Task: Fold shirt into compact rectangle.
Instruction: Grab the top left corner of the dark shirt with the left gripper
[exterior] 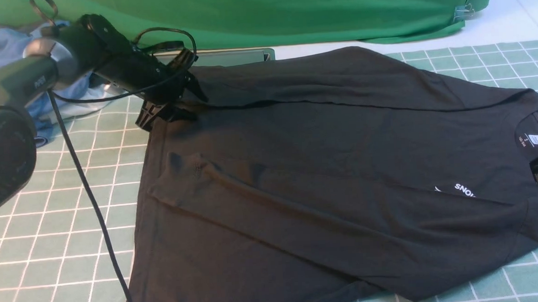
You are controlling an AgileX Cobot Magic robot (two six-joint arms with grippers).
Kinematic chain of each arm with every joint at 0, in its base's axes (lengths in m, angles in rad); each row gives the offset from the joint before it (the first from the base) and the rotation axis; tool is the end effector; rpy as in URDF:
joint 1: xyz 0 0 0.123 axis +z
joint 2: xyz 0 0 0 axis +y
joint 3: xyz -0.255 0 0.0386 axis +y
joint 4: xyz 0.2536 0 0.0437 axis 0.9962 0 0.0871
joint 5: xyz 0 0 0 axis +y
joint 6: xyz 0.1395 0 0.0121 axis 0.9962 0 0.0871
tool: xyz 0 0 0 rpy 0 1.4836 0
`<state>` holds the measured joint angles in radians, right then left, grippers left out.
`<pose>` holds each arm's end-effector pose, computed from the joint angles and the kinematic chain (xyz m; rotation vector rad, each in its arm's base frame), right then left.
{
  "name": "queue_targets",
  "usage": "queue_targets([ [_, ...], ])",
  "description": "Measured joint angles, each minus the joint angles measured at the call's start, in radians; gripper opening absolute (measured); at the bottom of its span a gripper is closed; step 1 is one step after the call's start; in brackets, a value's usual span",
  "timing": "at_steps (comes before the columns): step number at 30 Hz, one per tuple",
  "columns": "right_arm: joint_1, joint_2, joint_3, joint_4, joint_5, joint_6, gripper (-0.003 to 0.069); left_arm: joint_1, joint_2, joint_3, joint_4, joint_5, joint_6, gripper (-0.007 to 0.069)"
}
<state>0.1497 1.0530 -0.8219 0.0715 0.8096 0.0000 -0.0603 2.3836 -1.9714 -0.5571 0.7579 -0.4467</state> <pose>0.2414 0.0437 0.2341 -0.1476 2.5230 0.1453 0.5278 -0.0829 0.0988 -0.9237 2.5253 -0.8041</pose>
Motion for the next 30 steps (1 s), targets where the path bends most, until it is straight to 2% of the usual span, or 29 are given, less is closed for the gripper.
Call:
queue_targets([
  [5, 0.0, 0.0, 0.0, 0.0, -0.002, 0.0, 0.021, 0.0, 0.004, 0.0, -0.001, -0.099, -0.002, 0.0436],
  [10, 0.0, 0.0, 0.0, 0.0, -0.004, 0.0, 0.0217, 0.001, 0.015, 0.0, -0.006, -0.171, -0.003, 0.0449],
  [20, 0.0, 0.0, 0.0, 0.0, -0.006, 0.0, 0.0217, 0.015, 0.036, -0.005, -0.072, -0.208, -0.003, 0.0438],
  [24, 0.0, 0.0, 0.0, 0.0, -0.006, 0.0, 0.0217, 0.015, 0.043, -0.005, -0.072, -0.229, -0.003, 0.0353],
  [26, 0.0, 0.0, 0.0, 0.0, -0.006, 0.0, 0.0217, 0.017, 0.046, -0.005, -0.061, -0.227, -0.003, 0.0234],
  [27, 0.0, 0.0, 0.0, 0.0, -0.006, 0.0, 0.0217, 0.018, 0.05, -0.005, -0.05, -0.223, -0.003, 0.0148],
  [28, 0.0, 0.0, 0.0, 0.0, -0.006, 0.0, 0.0217, 0.018, 0.051, -0.005, -0.049, -0.223, -0.003, 0.0135],
  [29, 0.0, 0.0, 0.0, 0.0, -0.006, 0.0, 0.0219, 0.02, 0.052, -0.005, -0.044, -0.214, -0.003, 0.0069],
  [30, 0.0, 0.0, 0.0, 0.0, -0.006, 0.0, 0.022, 0.02, 0.052, -0.005, -0.043, -0.211, -0.003, 0.0043],
])
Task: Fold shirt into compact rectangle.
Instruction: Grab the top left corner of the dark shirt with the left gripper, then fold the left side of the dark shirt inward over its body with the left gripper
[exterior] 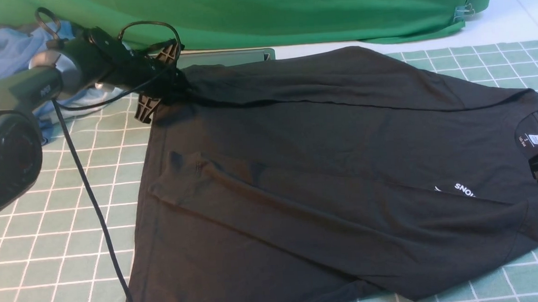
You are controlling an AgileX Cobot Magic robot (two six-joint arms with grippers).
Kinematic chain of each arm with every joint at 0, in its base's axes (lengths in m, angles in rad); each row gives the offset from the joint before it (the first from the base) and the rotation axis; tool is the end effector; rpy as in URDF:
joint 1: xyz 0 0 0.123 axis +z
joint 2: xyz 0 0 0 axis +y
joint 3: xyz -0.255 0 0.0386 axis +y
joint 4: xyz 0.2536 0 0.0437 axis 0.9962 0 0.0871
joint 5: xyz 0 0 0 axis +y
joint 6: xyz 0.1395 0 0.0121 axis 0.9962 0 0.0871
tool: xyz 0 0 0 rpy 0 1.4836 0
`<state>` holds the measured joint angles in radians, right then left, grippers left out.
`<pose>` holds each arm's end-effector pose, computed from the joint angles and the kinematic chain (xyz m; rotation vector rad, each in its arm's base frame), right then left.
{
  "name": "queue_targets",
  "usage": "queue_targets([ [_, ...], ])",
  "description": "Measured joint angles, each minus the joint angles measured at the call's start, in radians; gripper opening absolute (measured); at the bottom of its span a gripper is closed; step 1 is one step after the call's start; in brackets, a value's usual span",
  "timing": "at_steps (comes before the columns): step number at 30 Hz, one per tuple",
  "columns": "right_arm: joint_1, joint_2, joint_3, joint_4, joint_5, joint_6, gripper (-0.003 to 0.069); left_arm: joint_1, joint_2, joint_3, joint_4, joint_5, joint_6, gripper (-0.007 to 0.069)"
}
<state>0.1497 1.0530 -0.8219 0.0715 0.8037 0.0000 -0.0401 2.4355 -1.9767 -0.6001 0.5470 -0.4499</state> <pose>0.2420 0.0438 0.2346 -0.1470 2.5172 0.1456 0.5532 -0.0634 0.0865 -1.0117 2.3169 -0.8037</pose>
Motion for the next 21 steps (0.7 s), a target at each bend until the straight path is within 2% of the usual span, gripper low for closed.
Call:
queue_targets([
  [4, 0.001, 0.0, 0.0, 0.0, 0.0, 0.0, 0.0227, 0.0, -0.022, 0.004, 0.02, 0.054, 0.02, 0.0021],
  [14, 0.001, 0.0, -0.02, 0.0, 0.001, 0.0, 0.0235, 0.0, -0.257, 0.009, 0.043, 0.429, 0.026, 0.002],
  [16, 0.001, 0.0, -0.043, 0.0, 0.001, 0.0, 0.0235, 0.0, -0.292, 0.006, 0.083, 0.567, 0.03, 0.002],
  [19, 0.001, 0.0, -0.051, 0.0, 0.002, 0.0, 0.0235, -0.004, -0.319, 0.029, 0.121, 0.63, 0.063, 0.002],
  [21, 0.001, 0.0, -0.053, 0.0, 0.016, 0.0, 0.0235, -0.02, -0.382, 0.118, 0.176, 0.648, 0.077, 0.002],
])
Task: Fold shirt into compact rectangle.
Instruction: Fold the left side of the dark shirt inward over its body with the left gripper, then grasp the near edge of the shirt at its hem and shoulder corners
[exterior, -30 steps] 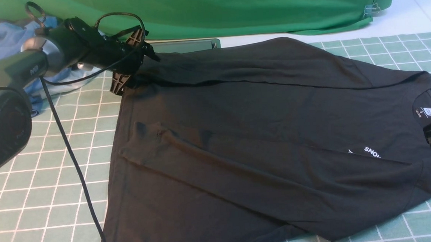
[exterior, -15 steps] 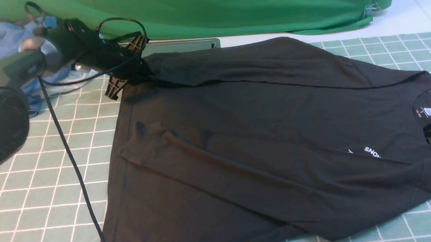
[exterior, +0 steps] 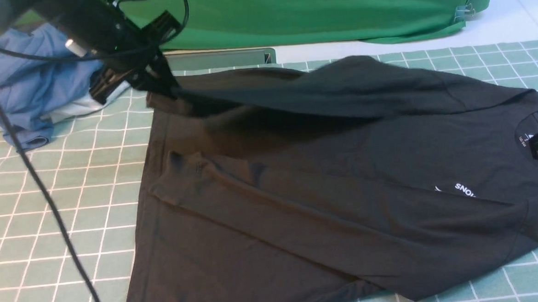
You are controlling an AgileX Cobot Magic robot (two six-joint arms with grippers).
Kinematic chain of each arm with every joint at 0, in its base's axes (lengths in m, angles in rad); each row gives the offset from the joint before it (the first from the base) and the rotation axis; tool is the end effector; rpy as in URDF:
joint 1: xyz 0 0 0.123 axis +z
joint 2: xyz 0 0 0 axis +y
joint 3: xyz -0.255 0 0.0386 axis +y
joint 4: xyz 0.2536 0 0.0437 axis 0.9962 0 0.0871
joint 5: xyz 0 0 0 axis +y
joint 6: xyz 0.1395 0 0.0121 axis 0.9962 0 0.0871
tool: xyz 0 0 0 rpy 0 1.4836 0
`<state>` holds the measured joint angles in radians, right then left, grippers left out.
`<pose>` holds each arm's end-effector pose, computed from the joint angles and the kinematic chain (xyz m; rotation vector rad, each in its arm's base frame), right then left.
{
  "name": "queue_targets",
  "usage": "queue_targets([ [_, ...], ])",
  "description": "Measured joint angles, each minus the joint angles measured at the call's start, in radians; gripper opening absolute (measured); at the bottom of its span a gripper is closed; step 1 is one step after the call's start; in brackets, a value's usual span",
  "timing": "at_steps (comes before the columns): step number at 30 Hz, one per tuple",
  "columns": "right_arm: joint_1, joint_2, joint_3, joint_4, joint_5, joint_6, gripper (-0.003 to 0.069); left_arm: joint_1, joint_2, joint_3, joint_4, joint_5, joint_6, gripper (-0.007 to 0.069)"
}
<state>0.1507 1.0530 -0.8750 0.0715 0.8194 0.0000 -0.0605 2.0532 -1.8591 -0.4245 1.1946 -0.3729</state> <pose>0.2466 0.0448 0.2514 -0.1487 2.4796 0.1496 0.4441 -0.0807 0.2015 -0.5981 2.8317 -0.6802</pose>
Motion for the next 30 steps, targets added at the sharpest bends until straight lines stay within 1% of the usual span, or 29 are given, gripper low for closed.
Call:
queue_targets([
  [4, 0.0, 0.0, 0.0, 0.0, 0.017, 0.0, 0.0235, -0.054, -0.115, 0.207, 0.078, -0.007, 0.005, 0.002],
  [6, 0.001, 0.0, 0.0, 0.0, 0.019, 0.0, 0.0235, -0.08, -0.148, 0.307, 0.112, -0.071, 0.005, 0.002],
  [8, 0.001, 0.0, -0.001, 0.0, 0.02, 0.0, 0.0235, -0.101, -0.164, 0.401, 0.163, -0.174, -0.012, 0.002],
  [10, 0.001, 0.0, -0.001, 0.0, 0.022, 0.0, 0.0235, -0.109, -0.165, 0.463, 0.209, -0.246, -0.051, 0.0021],
  [12, 0.001, 0.0, -0.001, 0.001, 0.022, 0.0, 0.0235, -0.109, -0.16, 0.498, 0.236, -0.282, -0.071, 0.0024],
  [15, 0.001, 0.0, -0.001, 0.008, 0.022, 0.0, 0.0236, -0.109, -0.157, 0.518, 0.257, -0.303, -0.088, 0.0057],
  [18, 0.001, 0.0, -0.001, 0.012, 0.022, 0.0, 0.0236, -0.109, -0.158, 0.512, 0.267, -0.285, -0.099, 0.015],
  [20, 0.001, 0.0, -0.001, 0.014, 0.022, 0.0, 0.0237, -0.109, -0.166, 0.494, 0.272, -0.239, -0.099, 0.022],
  [22, 0.001, 0.0, -0.001, 0.015, 0.022, 0.0, 0.0237, -0.109, -0.189, 0.462, 0.287, -0.165, -0.099, 0.0314],
  [23, 0.001, 0.0, -0.001, 0.015, 0.022, 0.0, 0.0237, -0.109, -0.192, 0.46, 0.287, -0.165, -0.099, 0.0314],
  [24, 0.001, 0.0, -0.001, 0.015, 0.022, 0.0, 0.0237, -0.109, -0.214, 0.449, 0.303, -0.114, -0.099, 0.0372],
  [25, 0.001, 0.0, -0.001, 0.015, 0.022, 0.0, 0.0237, -0.109, -0.235, 0.443, 0.321, -0.072, -0.099, 0.0409],
  [26, 0.001, 0.0, -0.001, 0.015, 0.022, 0.0, 0.0237, -0.109, -0.239, 0.442, 0.324, -0.065, -0.099, 0.0415],
  [27, 0.001, 0.0, -0.001, 0.015, 0.022, 0.0, 0.0237, -0.109, -0.269, 0.441, 0.352, -0.018, -0.095, 0.0454],
  [28, 0.001, 0.0, -0.001, 0.015, 0.022, 0.0, 0.0237, -0.109, -0.291, 0.447, 0.371, -0.005, -0.087, 0.0472],
  [30, 0.001, 0.0, -0.001, 0.017, 0.023, 0.0, 0.0237, -0.109, -0.34, 0.476, 0.393, 0.006, -0.079, 0.0491],
])
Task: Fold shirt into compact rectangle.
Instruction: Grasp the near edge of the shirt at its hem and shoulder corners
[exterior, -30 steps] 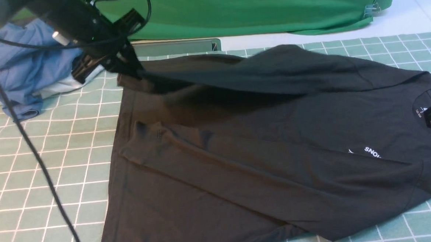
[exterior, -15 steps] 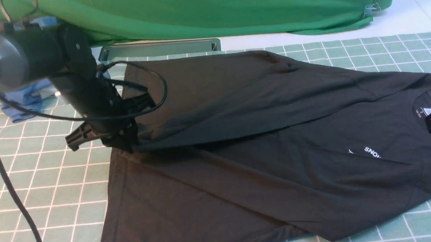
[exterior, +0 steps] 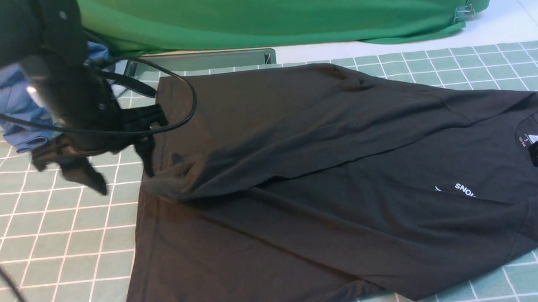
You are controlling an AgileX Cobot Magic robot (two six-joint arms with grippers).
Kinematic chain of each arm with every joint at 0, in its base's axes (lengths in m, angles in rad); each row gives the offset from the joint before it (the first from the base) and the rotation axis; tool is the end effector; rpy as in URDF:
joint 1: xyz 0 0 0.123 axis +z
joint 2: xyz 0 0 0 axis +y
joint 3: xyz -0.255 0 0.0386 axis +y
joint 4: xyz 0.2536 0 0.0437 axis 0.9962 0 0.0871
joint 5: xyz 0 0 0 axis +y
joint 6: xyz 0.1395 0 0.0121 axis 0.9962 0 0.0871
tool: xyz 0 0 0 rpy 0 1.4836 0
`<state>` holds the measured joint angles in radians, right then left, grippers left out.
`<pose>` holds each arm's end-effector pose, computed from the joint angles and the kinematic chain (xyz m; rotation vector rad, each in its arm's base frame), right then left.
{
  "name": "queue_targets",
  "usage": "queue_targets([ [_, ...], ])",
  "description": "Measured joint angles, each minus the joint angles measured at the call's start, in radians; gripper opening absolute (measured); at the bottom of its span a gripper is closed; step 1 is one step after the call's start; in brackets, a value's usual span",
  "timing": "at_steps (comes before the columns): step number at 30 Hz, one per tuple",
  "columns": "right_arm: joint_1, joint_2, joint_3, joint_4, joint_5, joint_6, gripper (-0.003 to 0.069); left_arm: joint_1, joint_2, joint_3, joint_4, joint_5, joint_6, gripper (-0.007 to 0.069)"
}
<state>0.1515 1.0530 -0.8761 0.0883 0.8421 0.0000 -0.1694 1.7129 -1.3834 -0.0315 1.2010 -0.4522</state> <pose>0.2439 0.0466 0.2500 -0.1434 2.5018 0.1694 0.3405 -0.0624 0.1904 -0.4409 2.9954 -0.1025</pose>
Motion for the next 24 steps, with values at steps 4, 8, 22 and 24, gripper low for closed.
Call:
queue_targets([
  [4, 0.0, 0.0, 0.0, 0.001, 0.002, 0.0, 0.0237, -0.004, -0.09, 0.101, -0.035, 0.004, 0.0, 0.0491],
  [8, 0.0, 0.0, 0.0, 0.002, 0.003, 0.0, 0.0237, -0.05, -0.166, 0.285, -0.08, -0.028, -0.003, 0.0477],
  [22, 0.0, 0.0, 0.0, 0.002, -0.005, 0.0, 0.0237, -0.173, -0.135, 0.627, -0.044, -0.28, -0.124, 0.0465],
  [24, 0.0, 0.0, 0.0, 0.002, -0.005, 0.0, 0.0237, -0.173, -0.123, 0.628, -0.049, -0.306, -0.124, 0.0465],
])
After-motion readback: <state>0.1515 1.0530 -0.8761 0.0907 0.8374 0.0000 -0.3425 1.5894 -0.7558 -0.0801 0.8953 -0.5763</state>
